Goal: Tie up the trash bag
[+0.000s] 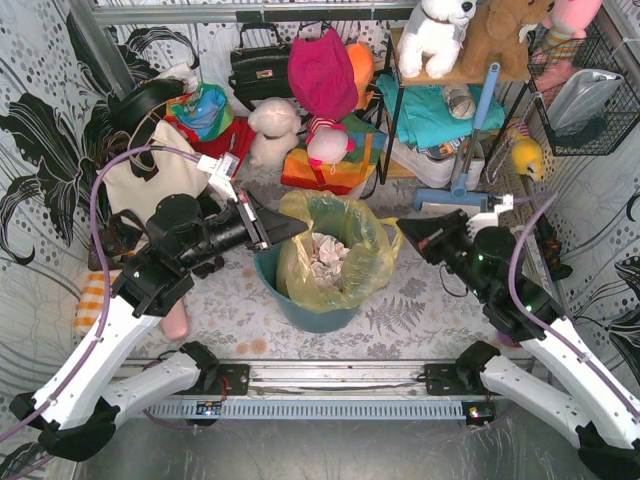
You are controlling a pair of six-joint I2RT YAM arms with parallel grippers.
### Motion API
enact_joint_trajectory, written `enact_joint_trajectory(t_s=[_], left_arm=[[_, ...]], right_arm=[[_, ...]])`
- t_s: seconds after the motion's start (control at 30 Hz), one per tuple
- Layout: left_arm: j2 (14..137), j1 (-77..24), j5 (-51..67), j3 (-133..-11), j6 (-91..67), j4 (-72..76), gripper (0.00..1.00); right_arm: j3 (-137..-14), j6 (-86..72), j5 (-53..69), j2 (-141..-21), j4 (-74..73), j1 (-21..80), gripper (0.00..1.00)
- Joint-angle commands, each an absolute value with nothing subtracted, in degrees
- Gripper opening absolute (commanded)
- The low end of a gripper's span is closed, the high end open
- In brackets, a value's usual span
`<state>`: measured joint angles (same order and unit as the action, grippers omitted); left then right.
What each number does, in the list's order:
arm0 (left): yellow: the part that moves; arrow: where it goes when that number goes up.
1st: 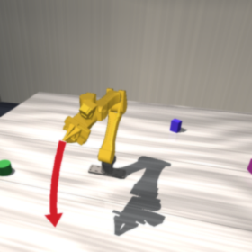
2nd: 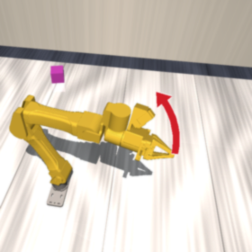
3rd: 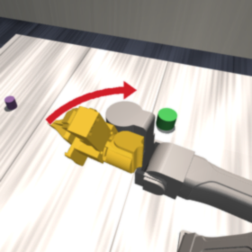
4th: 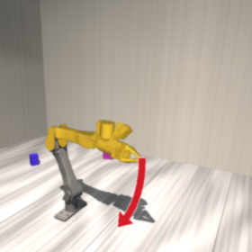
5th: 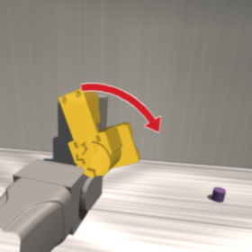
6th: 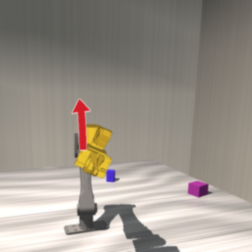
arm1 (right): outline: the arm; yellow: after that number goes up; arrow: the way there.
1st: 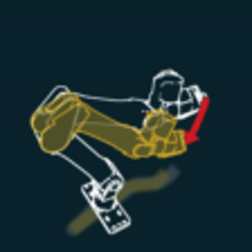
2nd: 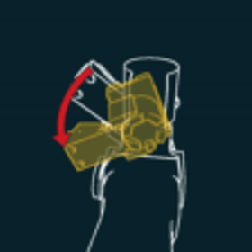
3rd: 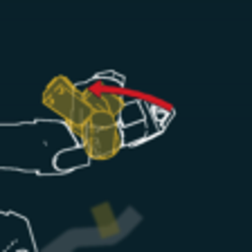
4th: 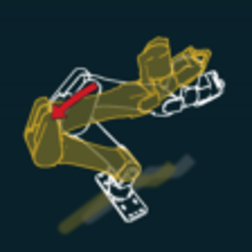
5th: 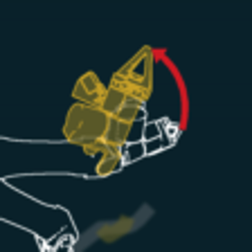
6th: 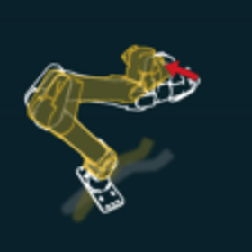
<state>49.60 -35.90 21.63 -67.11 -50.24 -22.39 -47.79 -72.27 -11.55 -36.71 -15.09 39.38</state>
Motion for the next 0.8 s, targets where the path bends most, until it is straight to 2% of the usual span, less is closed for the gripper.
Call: enact_joint_trajectory(t_s=[0.0, 0.4, 0.63, 0.77], left_arm=[[50.32, -35.57, 17.56, -72.06, -48.51, -21.14, 0.00], [51.42, -35.59, 2.36, -78.25, -44.18, -25.45, 0.00], [50.02, -35.60, -3.90, -77.70, -43.81, -27.08, 0.00], [49.71, -35.59, -0.85, -78.06, -41.67, -23.01, 0.00]], right_arm=[[-53.57, -65.40, -8.38, -42.87, -7.08, 39.73, 0.00], [-66.83, -57.83, 4.08, -61.75, 2.77, 39.73, 0.00], [-69.03, -53.78, 5.00, -62.47, 2.17, 39.73, 0.00], [-71.98, -50.51, 4.22, -61.94, 2.77, 39.73, 0.00]])
